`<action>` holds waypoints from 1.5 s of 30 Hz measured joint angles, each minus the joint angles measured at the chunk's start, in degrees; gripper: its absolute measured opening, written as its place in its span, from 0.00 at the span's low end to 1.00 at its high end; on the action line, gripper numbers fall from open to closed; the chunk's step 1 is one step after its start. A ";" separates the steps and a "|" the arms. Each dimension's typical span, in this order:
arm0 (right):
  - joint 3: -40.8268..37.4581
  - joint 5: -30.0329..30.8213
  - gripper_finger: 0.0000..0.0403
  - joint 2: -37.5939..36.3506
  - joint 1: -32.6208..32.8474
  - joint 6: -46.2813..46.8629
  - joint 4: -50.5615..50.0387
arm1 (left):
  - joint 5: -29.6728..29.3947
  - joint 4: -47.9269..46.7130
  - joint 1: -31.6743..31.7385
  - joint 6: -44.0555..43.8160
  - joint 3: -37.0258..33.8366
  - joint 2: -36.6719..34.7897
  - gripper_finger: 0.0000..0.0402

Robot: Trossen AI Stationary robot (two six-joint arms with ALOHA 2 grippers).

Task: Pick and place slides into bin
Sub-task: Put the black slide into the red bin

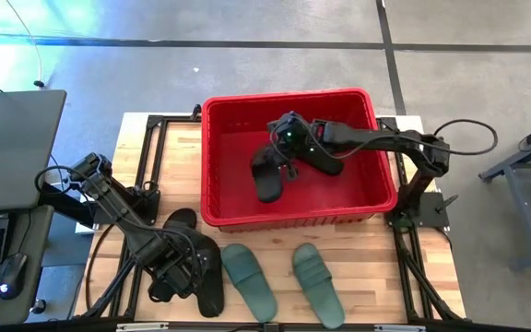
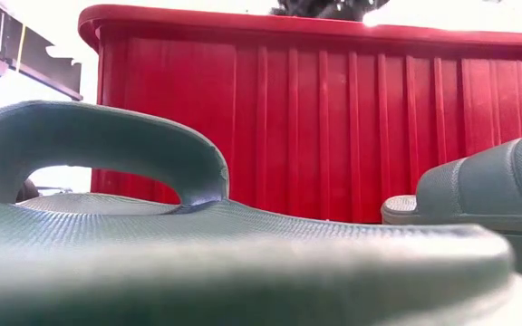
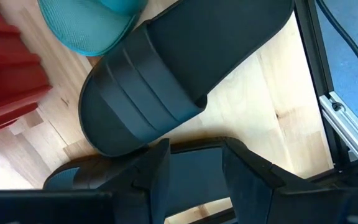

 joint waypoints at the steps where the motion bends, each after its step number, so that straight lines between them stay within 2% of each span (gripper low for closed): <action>1: -1.72 -0.94 0.00 -0.01 -0.51 0.02 1.89 | -0.11 -0.04 0.14 0.00 -0.02 0.00 0.32; 8: -13.79 -5.48 0.00 -0.01 -5.05 3.29 13.02 | -0.43 -0.04 3.51 -1.17 -0.01 0.00 0.32; 16: -18.89 5.43 0.00 -0.16 -7.73 4.86 7.29 | 0.07 0.14 5.36 -1.23 0.00 0.00 0.32; 21: -18.55 14.68 0.00 -0.24 -7.67 4.74 8.44 | 0.23 0.24 5.35 -1.36 0.01 0.00 0.32; 29: -14.82 27.36 0.00 -0.15 -8.49 9.60 -2.07 | 0.27 0.51 5.33 -3.28 0.01 0.00 0.32; 32: -13.34 26.69 0.00 -0.07 -8.51 9.61 -5.49 | 0.27 0.56 5.33 -3.70 0.01 0.00 0.32; 36: -11.99 22.45 0.03 0.02 -8.51 12.79 -7.26 | 0.27 0.82 5.31 -3.73 0.01 0.00 0.32; 41: -9.90 17.16 0.12 0.15 -8.56 14.01 -7.65 | 0.27 1.89 5.33 -3.74 0.01 0.00 0.32; 45: -7.75 17.80 0.21 0.14 -8.54 14.02 -8.69 | 0.27 1.99 5.31 -4.31 0.01 0.00 0.32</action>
